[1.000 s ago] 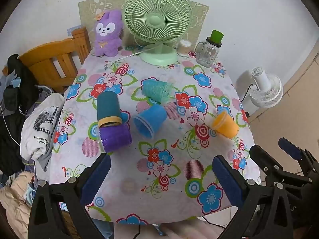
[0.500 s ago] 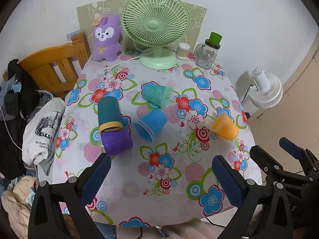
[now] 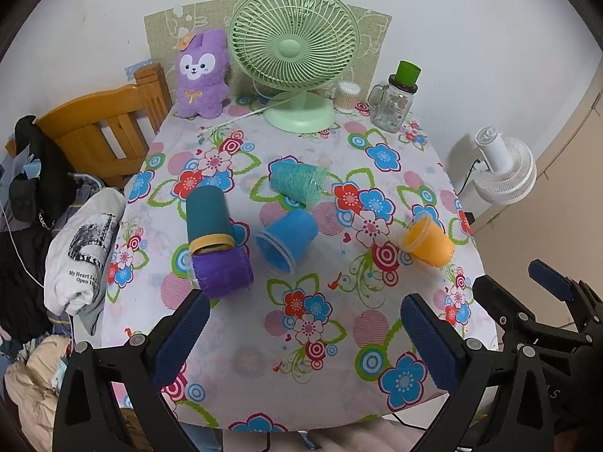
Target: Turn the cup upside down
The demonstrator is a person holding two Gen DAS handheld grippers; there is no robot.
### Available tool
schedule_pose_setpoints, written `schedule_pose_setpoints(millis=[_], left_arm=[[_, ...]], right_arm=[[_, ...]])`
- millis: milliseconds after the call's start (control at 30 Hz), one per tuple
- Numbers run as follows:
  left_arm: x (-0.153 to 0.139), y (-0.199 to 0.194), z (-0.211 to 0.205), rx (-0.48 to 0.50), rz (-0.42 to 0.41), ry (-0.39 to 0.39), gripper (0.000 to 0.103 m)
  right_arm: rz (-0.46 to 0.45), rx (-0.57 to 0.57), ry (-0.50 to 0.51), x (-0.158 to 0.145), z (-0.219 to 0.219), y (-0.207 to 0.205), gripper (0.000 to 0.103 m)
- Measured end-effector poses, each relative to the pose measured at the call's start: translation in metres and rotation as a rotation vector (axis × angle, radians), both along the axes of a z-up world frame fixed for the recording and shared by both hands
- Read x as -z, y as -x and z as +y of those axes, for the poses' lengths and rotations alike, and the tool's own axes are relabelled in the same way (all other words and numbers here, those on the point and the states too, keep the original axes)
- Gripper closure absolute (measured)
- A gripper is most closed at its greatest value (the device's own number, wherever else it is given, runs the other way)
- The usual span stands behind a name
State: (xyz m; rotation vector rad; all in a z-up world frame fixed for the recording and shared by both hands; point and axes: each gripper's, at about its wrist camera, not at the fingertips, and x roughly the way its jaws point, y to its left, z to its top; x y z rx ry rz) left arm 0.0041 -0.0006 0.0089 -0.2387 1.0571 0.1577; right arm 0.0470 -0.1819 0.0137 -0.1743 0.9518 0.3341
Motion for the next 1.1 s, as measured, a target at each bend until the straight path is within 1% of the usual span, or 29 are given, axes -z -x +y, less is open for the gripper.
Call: schedule_pose_setpoints(millis=[400,633,767,900,967,1100], left_arm=[[0.001,-0.001,0.001,0.002,0.001,-0.004,0.001],[0.003,-0.008,0.009,0.031,0.013,-0.007,0.001],[0.002,-0.014,0.011,0.06,0.018,-0.021,0.001],[0.0,-0.022,0.005,0.102,0.022,-0.056,0.001],[0.002,-0.026,0.004,0.104,0.033,-0.07,0.001],[0.013,-0.039,0.002,0.094,0.073,-0.036,0.001]], right_arm=[[0.006,0.002,0.003,0.003,0.002,-0.002,0.007],[0.015,0.016,0.011,0.006,0.005,-0.005,0.007],[0.042,0.022,0.0,0.008,0.008,-0.01,0.007],[0.035,0.038,-0.017,0.006,0.008,-0.011,0.007],[0.031,0.046,-0.02,0.008,0.008,-0.012,0.007],[0.054,0.046,-0.01,0.011,0.007,-0.02,0.007]])
